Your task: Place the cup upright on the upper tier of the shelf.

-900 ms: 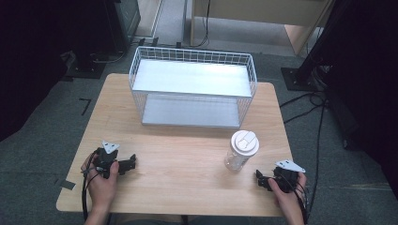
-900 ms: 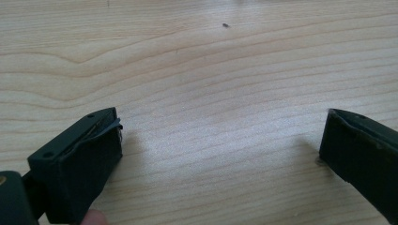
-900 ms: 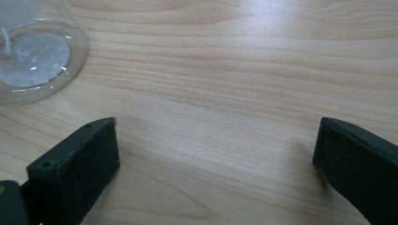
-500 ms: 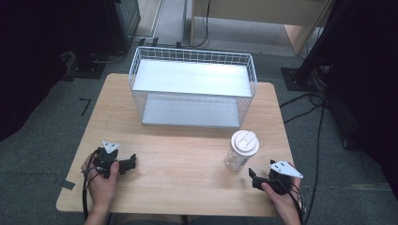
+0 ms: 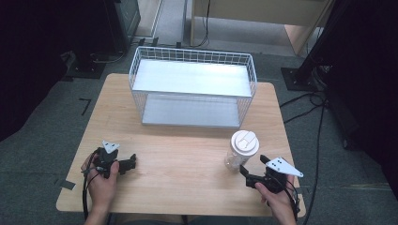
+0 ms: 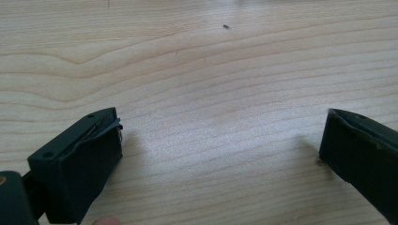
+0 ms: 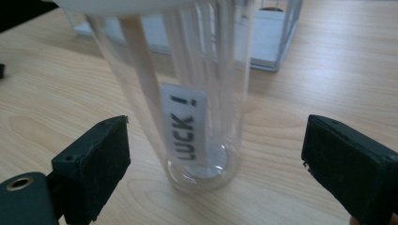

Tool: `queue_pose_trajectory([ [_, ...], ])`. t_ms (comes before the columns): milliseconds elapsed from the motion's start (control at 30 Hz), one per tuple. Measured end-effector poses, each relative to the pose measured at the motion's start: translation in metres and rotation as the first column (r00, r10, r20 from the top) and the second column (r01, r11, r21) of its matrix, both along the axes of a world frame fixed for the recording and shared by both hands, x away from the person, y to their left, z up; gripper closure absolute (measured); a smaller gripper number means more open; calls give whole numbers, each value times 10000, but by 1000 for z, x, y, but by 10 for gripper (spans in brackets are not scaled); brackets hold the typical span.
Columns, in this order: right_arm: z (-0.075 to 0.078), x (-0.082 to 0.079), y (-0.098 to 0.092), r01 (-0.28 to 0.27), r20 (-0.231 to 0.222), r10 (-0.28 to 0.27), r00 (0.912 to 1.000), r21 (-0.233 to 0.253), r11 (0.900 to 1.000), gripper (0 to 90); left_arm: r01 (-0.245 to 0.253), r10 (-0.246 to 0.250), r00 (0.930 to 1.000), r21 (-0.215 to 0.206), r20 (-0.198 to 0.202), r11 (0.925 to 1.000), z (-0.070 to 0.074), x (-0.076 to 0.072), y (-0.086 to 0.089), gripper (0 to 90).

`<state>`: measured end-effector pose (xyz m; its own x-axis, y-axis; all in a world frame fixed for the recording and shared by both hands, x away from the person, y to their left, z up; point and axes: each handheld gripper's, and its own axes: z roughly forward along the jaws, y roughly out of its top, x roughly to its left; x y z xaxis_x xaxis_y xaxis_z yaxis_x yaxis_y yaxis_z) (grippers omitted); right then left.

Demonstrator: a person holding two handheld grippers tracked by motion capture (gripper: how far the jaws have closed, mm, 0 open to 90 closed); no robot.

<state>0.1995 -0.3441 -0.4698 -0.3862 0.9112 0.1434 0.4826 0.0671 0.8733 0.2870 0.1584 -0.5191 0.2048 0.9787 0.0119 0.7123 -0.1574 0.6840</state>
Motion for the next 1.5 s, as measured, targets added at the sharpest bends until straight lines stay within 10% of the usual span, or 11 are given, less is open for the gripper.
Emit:
queue_pose_trajectory([
  [800, 10, 34, 37, 749, 685, -800, 9944, 742, 9944, 105, -6, 6, 10000, -13, -2, 10000, 0, 0, 0, 0],
  [1500, 21, 36, 69, 939, 2207, -1062, 9696, 654, 9934, 163, -6, 6, 10000, -11, 4, 10000, 0, 0, 0, 0],
])
